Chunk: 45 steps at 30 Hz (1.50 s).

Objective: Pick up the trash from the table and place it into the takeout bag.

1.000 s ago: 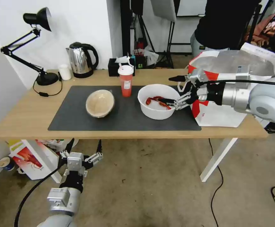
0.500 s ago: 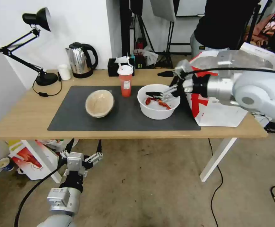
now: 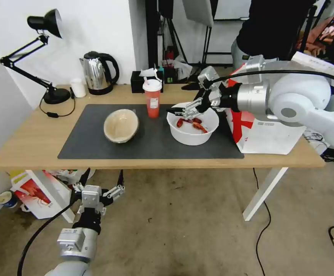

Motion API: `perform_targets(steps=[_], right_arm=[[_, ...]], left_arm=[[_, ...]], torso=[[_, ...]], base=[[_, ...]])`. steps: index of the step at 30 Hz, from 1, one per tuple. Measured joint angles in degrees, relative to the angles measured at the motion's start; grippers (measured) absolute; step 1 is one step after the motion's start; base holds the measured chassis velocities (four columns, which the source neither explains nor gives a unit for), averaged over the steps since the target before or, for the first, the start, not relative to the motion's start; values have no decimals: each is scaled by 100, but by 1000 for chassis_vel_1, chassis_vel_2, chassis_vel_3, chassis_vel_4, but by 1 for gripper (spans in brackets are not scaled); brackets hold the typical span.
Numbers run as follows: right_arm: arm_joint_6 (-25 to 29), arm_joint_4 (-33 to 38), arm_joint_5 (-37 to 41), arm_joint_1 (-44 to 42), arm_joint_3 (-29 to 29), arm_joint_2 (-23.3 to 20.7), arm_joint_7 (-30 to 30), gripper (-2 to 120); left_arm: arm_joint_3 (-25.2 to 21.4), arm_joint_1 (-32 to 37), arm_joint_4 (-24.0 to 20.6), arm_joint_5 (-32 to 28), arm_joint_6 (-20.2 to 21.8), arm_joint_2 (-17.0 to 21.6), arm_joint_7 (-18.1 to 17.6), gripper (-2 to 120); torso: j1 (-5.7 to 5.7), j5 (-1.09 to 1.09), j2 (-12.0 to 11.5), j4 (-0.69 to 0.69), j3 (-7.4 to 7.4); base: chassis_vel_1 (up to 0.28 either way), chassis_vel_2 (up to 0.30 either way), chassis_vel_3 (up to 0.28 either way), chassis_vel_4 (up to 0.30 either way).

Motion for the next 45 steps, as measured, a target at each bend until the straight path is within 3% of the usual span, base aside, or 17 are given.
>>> perform_targets(steps=[2, 12, 23, 30, 45], right_arm=[[-64, -6, 66, 42, -34, 36, 96, 100], [-1195, -92, 1241, 774, -624, 666, 1792, 100], [-1306, -135, 1472, 810, -690, 767, 2139, 100], [-1302, -392, 2199, 513, -771, 1109, 3326, 100], [-1289, -483, 2222, 313, -863, 1093, 3399, 100]], left_arm=[[0, 0, 0, 0, 0, 0, 0, 100], [0, 0, 0, 0, 0, 0, 0, 100], [0, 0, 0, 0, 0, 0, 0, 100], [0, 0, 0, 0, 0, 0, 0, 100], [0, 0, 0, 0, 0, 0, 0, 100]], torso=[[0, -1, 0, 0, 0], [0, -1, 0, 0, 0], [0, -1, 0, -2, 0], [1, -1, 0, 2, 0], [0, 1, 0, -1, 0]], base=[[0, 0, 0, 0], [0, 0, 0, 0], [0, 0, 0, 0], [0, 0, 0, 0], [0, 0, 0, 0]])
